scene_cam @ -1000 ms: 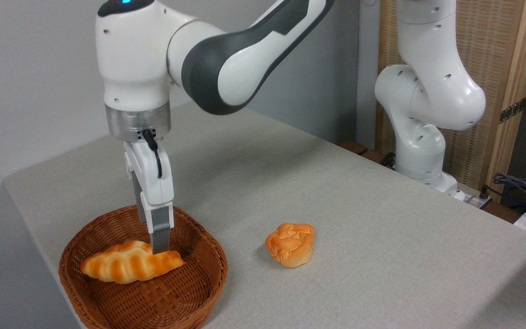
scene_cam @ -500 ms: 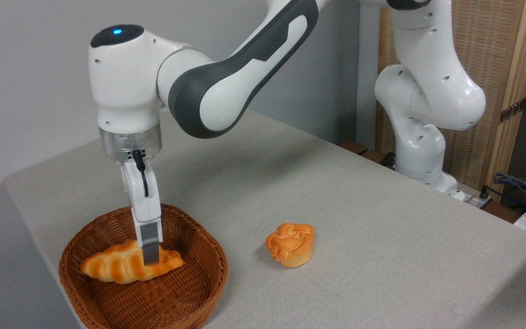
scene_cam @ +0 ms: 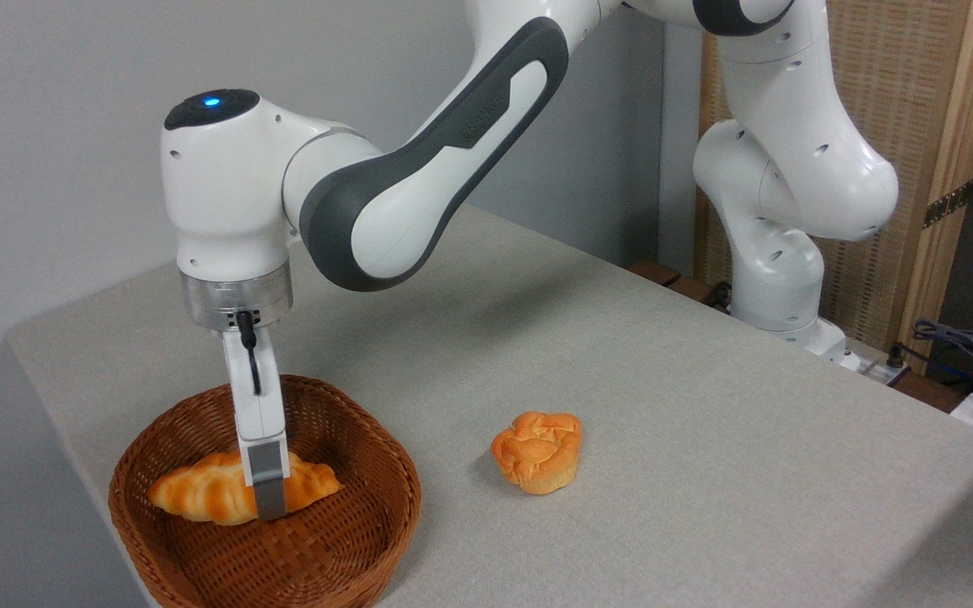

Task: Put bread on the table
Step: 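Close the gripper on the croissant roll inside the basket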

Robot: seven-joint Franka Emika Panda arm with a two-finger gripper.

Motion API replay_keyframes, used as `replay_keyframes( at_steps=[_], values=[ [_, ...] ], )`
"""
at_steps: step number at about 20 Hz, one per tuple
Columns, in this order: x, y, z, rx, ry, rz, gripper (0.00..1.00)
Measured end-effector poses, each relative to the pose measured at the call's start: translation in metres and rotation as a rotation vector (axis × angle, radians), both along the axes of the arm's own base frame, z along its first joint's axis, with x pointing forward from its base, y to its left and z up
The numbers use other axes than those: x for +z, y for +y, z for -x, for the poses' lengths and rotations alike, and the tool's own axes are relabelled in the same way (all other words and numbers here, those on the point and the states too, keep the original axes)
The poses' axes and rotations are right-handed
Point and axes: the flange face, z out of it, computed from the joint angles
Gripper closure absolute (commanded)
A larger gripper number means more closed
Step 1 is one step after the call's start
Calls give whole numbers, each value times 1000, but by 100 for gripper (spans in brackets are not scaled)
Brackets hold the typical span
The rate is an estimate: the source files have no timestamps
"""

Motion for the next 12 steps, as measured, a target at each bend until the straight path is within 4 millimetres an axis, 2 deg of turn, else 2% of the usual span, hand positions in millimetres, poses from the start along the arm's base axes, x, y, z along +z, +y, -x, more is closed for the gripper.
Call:
replay_keyframes(
  at_steps=[3, 6, 8, 12],
  values=[
    [-2, -2, 0, -7, 2, -5, 3],
    [-5, -6, 0, -16, 6, -7, 43],
    [-6, -7, 0, -18, 8, -8, 55],
    [-7, -7, 0, -19, 8, -9, 57]
  ],
)
